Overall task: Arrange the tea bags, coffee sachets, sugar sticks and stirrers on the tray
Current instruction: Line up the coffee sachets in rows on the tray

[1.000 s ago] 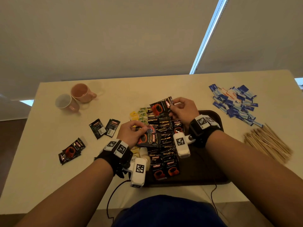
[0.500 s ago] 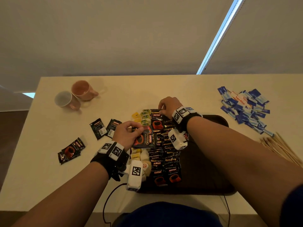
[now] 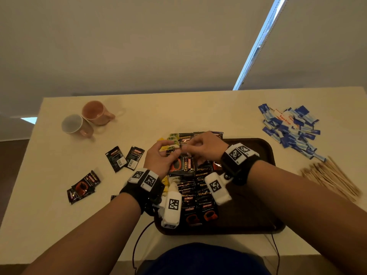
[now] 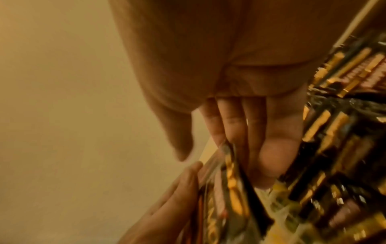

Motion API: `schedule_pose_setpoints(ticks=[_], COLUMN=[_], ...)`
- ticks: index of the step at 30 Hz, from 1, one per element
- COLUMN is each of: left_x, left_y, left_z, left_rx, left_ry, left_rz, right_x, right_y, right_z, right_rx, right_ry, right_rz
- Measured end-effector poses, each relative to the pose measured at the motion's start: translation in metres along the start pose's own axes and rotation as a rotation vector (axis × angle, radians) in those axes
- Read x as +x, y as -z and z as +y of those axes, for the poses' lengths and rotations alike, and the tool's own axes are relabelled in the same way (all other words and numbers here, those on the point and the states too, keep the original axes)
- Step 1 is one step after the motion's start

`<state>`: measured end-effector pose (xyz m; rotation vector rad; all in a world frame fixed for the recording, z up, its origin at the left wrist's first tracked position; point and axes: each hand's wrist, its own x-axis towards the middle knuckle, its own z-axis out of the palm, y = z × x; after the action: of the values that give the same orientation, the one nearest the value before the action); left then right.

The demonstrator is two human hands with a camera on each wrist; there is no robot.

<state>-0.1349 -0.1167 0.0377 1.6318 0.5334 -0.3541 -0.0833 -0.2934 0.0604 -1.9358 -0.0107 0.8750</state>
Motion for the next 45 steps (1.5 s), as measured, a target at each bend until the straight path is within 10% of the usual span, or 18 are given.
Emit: schedule_pose_setpoints(ticks=[21, 28, 36, 45], left_x=[-0.006, -0.001, 0.0, 0.001], left_y=[0.011, 0.021, 0.022, 0.023], left_z=[-0.011, -0.013, -0.012, -0.011], left_rx=[0.178, 0.207, 0.206, 0.196], left_ry=[0.022, 0.022, 0.031, 0.028], left_rz=[-0.042, 0.007, 0.008, 0.015], right_x=[-0.022, -0.018, -0.013, -0.008], right_y=[0.02, 0.013, 0.011, 0.01], right_z=[0.037, 0.035, 0.035, 0.038], right_rx=[0.298, 0.444, -0.002, 0.264], right_ry=[-0.121, -0.186, -0.099, -0.199], right_rz=[0.43, 0.297, 0.323, 0.318])
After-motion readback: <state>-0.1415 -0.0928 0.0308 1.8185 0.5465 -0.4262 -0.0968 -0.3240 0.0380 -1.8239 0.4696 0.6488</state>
